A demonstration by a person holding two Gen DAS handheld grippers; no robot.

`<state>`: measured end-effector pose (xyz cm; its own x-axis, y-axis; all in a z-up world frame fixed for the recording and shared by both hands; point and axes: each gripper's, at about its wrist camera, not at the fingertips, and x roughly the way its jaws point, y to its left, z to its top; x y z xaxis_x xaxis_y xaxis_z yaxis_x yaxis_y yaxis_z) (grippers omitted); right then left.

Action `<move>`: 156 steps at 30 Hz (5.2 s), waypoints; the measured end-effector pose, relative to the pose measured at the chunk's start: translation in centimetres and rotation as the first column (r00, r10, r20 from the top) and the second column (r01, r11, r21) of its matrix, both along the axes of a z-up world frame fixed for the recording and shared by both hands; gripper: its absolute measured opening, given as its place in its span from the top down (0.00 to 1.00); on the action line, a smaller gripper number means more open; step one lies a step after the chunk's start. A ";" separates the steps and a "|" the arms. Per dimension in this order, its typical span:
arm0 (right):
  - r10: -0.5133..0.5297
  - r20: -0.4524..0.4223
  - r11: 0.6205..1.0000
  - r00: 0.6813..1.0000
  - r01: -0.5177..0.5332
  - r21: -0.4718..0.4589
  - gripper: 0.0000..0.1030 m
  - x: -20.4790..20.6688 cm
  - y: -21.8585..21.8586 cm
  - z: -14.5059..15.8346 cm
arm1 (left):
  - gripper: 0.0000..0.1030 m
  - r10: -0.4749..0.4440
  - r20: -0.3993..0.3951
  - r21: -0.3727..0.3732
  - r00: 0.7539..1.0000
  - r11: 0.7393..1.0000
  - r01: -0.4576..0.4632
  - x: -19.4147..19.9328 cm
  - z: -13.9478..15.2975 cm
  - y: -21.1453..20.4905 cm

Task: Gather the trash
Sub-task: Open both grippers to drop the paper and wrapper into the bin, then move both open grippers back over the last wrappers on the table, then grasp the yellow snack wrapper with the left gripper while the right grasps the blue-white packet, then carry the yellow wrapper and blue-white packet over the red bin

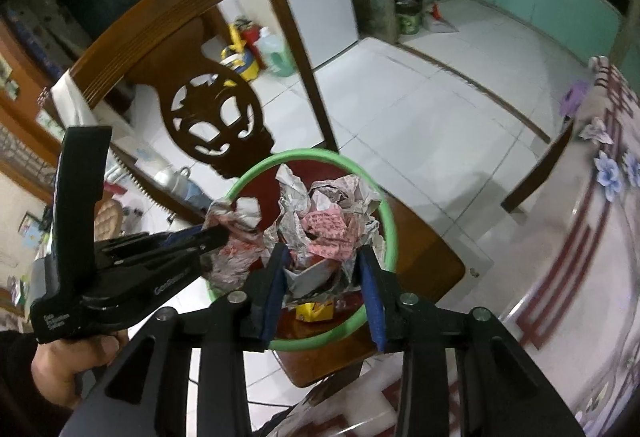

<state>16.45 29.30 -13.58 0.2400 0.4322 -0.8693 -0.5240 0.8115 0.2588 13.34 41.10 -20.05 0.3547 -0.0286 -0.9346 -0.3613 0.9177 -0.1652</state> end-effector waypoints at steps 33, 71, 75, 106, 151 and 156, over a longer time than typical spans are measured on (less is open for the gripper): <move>-0.623 0.190 0.759 0.758 0.645 -0.084 0.39 -8.5 -47.6 6.7 | 0.28 -0.352 0.252 0.077 0.902 0.936 0.343 -6.3 10.7 -23.9; -0.776 0.024 0.630 0.631 0.771 0.092 0.82 -11.5 -64.9 0.3 | 0.72 -0.580 0.117 0.093 0.806 0.815 0.572 11.4 0.9 -60.6; -0.786 0.015 0.616 0.618 0.780 0.105 0.82 -12.0 -64.7 0.4 | 0.89 -0.609 0.109 0.057 0.785 0.793 0.607 11.4 0.7 -60.3; -0.680 0.121 0.732 0.723 0.680 0.048 0.81 -13.1 -46.0 6.6 | 0.92 -0.642 0.228 0.095 0.732 0.763 0.640 -2.7 9.4 -40.3; -0.160 0.107 0.987 0.981 0.156 0.042 0.80 -5.3 -7.3 6.3 | 0.91 -0.156 0.169 0.117 0.973 0.984 0.138 -2.1 5.9 -6.0; -0.115 0.083 0.993 0.990 0.113 0.027 0.80 -3.7 -4.3 4.7 | 0.91 -0.124 0.122 0.100 0.985 0.989 0.112 -1.5 4.2 -4.0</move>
<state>12.76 25.03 -8.89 0.3608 0.4172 -0.8341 -0.4495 0.8614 0.2365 11.87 37.06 -15.85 0.4700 0.0072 -0.8826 -0.2307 0.9662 -0.1150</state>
